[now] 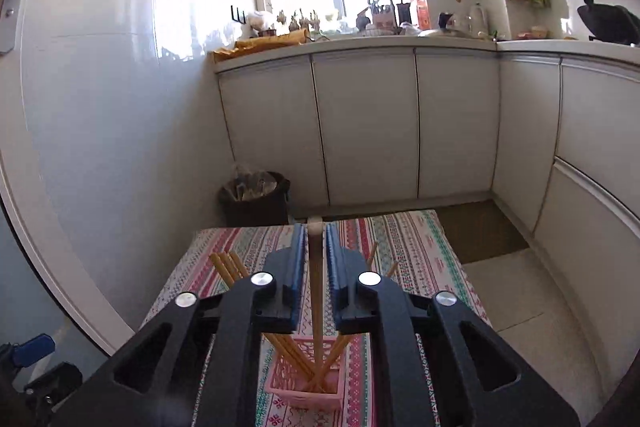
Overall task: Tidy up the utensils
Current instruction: 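Carry the chopstick with the right gripper and release it into the basket, then lower the left gripper to the pile and close on a black chopstick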
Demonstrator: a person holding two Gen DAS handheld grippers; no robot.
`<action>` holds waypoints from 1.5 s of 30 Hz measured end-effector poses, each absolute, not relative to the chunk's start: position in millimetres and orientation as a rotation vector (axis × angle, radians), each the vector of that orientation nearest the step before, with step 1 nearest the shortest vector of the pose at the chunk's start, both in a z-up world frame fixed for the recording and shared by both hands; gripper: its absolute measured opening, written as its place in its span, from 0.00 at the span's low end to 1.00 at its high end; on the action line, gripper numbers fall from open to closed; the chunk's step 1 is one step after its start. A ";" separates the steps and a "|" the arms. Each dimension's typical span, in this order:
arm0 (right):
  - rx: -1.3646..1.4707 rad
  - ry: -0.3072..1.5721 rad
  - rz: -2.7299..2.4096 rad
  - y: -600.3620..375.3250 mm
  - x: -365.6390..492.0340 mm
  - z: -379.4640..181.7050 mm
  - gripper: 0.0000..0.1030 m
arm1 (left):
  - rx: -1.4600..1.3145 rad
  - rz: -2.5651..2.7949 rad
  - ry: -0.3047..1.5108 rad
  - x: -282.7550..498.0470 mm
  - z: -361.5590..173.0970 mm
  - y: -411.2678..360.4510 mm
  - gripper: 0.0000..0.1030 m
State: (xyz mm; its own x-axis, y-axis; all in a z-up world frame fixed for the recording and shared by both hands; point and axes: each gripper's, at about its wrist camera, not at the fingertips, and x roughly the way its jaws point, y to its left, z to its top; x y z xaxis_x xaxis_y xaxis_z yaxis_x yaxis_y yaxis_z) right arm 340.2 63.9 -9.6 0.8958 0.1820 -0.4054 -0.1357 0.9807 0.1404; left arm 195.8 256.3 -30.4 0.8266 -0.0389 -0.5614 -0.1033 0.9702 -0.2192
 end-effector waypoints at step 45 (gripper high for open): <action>0.340 1.090 -0.099 -114.0 151.6 -165.9 0.93 | 0.279 -0.164 1.094 220.8 -137.9 109.1 0.93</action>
State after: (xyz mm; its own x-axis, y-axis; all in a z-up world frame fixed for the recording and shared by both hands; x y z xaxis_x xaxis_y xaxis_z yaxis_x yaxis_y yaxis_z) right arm 151.6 -114.0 -165.9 0.4642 0.0871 -0.8814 0.2442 0.9440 0.2219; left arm 220.8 109.1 -137.9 0.4517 0.0060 -0.8921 0.2674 0.9531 0.1418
